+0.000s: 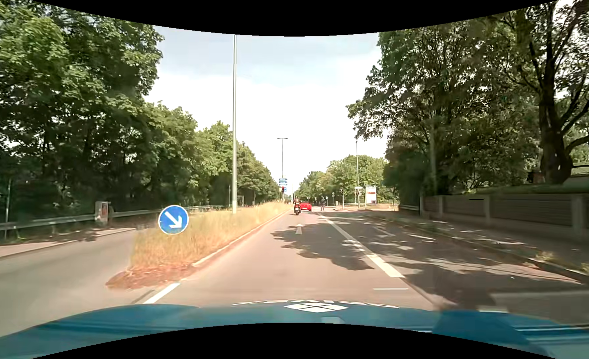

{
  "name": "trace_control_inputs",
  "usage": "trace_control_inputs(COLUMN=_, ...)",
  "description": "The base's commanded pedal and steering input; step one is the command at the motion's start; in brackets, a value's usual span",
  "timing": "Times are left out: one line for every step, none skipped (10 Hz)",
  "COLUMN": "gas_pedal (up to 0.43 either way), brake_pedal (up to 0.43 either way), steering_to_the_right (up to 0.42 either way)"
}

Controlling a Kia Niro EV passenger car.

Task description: Follow the waypoints while adhering to traffic rules and regulations

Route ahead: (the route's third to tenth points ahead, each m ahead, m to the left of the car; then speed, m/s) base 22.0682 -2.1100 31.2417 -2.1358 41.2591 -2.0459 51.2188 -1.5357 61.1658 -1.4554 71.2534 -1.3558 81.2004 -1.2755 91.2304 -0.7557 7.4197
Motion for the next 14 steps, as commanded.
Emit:
trace_control_inputs(gas_pedal=0.0, brake_pedal=0.159, steering_to_the_right=-0.002)
trace_control_inputs(gas_pedal=0.0, brake_pedal=0.159, steering_to_the_right=-0.003)
trace_control_inputs(gas_pedal=0.0, brake_pedal=0.159, steering_to_the_right=-0.006)
trace_control_inputs(gas_pedal=0.0, brake_pedal=0.159, steering_to_the_right=-0.009)
trace_control_inputs(gas_pedal=0.0, brake_pedal=0.159, steering_to_the_right=-0.009)
trace_control_inputs(gas_pedal=0.0, brake_pedal=0.159, steering_to_the_right=-0.009)
trace_control_inputs(gas_pedal=0.0, brake_pedal=0.159, steering_to_the_right=-0.007)
trace_control_inputs(gas_pedal=0.0, brake_pedal=0.159, steering_to_the_right=-0.006)
trace_control_inputs(gas_pedal=0.0, brake_pedal=0.165, steering_to_the_right=-0.006)
trace_control_inputs(gas_pedal=0.0, brake_pedal=0.165, steering_to_the_right=-0.006)
trace_control_inputs(gas_pedal=0.0, brake_pedal=0.165, steering_to_the_right=-0.007)
trace_control_inputs(gas_pedal=0.0, brake_pedal=0.165, steering_to_the_right=-0.008)
trace_control_inputs(gas_pedal=0.0, brake_pedal=0.165, steering_to_the_right=-0.01)
trace_control_inputs(gas_pedal=0.0, brake_pedal=0.165, steering_to_the_right=-0.011)
